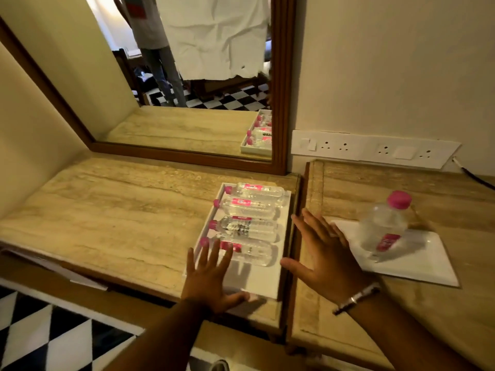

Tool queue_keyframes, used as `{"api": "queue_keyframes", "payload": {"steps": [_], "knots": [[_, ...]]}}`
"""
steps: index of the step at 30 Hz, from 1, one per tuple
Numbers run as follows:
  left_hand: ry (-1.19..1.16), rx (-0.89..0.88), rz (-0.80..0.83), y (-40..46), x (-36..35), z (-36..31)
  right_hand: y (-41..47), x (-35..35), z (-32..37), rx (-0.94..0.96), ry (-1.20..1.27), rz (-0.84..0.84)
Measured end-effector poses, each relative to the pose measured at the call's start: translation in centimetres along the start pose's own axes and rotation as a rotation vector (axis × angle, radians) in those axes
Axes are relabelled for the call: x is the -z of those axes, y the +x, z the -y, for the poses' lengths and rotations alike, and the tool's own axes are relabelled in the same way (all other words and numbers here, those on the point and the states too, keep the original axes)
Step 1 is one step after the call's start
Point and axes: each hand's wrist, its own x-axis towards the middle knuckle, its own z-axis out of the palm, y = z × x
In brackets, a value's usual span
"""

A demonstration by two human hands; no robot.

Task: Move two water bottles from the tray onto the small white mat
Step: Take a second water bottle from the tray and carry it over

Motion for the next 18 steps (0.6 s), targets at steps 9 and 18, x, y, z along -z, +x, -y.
{"api": "queue_keyframes", "payload": {"steps": [9,18], "knots": [[0.094,0.028,0.054,-0.2,0.5,15.9,8.9,-11.9,8.1,-0.059,-0.277,0.258],[0.004,-0.242,0.175,6.0,-3.9,20.5,13.5,-18.3,13.1,-0.085,-0.361,0.200]]}}
